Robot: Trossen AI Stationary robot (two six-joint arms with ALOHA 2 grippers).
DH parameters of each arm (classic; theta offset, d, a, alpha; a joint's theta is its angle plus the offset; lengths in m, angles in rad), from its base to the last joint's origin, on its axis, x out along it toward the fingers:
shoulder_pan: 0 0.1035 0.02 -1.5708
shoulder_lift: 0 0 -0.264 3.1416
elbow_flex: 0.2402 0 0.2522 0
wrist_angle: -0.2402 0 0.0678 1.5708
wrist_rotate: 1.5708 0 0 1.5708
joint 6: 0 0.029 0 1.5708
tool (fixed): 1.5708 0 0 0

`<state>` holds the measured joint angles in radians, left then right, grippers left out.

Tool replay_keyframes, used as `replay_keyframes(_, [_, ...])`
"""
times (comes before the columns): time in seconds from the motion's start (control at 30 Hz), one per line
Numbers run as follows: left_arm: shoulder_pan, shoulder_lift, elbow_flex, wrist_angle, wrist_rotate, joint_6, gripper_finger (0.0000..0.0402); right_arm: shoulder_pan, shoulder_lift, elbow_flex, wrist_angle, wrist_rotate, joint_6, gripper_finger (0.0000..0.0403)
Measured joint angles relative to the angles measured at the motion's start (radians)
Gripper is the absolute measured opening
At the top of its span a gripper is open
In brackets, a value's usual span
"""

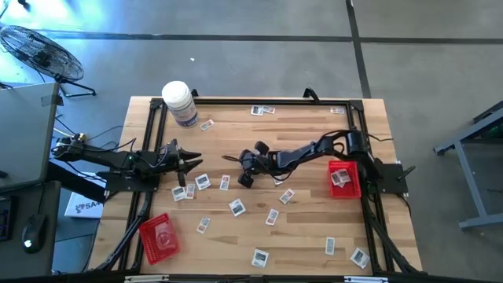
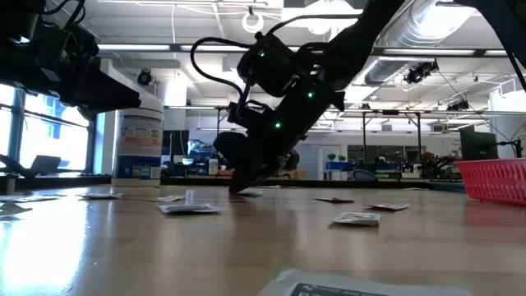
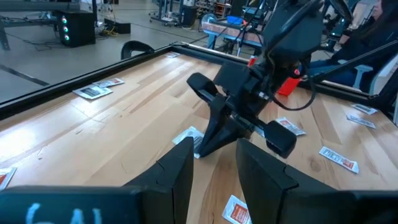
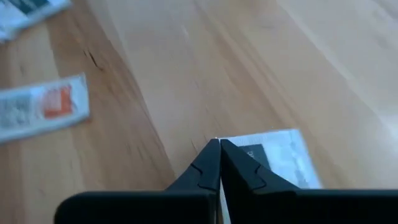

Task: Pick & Place First Aid Supplies
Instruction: Put the towelette pack into the right red bin

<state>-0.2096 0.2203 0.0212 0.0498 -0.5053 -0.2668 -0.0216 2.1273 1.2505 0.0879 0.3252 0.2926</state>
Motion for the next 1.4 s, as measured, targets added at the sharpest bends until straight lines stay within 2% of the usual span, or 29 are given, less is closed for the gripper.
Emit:
replay_keyframes(0.37, [0.0, 0.0, 0.0, 0.0, 0.0, 0.0, 0.0119, 0.032, -0.141, 0.001, -0.048, 0.003, 0.069, 0.0001])
replay_keyframes(0.63, [0.0, 0.0, 0.0, 0.0, 0.0, 0.0, 0.0119, 0.056, -0.243, 0.001, -0.239, 0.009, 0.158, 0.0001])
replay_keyframes(0.93, [0.0, 0.0, 0.0, 0.0, 0.0, 0.0, 0.0119, 0.093, -0.25, 0.001, -0.458, 0.047, 0.244, 0.0001])
replay_keyframes(1.17, [0.0, 0.0, 0.0, 0.0, 0.0, 0.0, 0.0119, 0.112, -0.239, -0.009, -0.456, 0.055, 0.246, 0.0001])
replay_keyframes(1.4, [0.0, 0.0, 0.0, 0.0, 0.0, 0.0, 0.0119, 0.129, -0.232, -0.112, -0.313, 0.095, 0.226, 0.0001])
